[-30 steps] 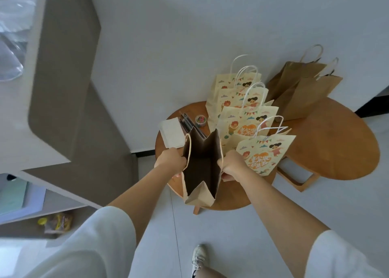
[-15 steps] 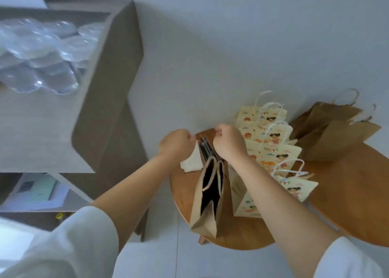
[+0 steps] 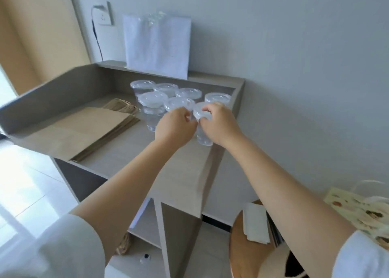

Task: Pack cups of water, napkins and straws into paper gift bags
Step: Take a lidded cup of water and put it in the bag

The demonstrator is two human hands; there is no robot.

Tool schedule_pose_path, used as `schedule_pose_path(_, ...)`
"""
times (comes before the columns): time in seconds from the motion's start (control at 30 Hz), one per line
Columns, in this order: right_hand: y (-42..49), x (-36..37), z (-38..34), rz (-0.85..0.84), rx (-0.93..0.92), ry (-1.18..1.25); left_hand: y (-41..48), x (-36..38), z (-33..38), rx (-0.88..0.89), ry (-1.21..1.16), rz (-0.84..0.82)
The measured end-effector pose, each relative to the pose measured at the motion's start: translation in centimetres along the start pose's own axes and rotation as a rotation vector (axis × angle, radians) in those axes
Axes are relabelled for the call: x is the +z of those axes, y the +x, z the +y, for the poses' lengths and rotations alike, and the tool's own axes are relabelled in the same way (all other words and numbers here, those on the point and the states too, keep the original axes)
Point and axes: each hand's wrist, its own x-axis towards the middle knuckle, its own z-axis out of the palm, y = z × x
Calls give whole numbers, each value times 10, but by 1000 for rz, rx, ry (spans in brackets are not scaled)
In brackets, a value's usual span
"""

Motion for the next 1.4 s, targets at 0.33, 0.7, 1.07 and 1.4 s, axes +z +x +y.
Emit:
schedule_pose_path(0.33, 81, 56, 5, -141, 246, -532, 83, 85, -55, 128, -152, -436)
schedule_pose_path(0.7, 62, 59, 2, -108, 250, -571, 80, 106, -58, 256, -380, -370)
schedule_pose_path(1.07, -53, 55, -61, -97, 81, -387, -36, 41, -85, 136, -374, -243)
schedule_pose_path(1.4, -196, 30, -110, -123, 70, -142, -184, -3, -104, 56, -392, -188)
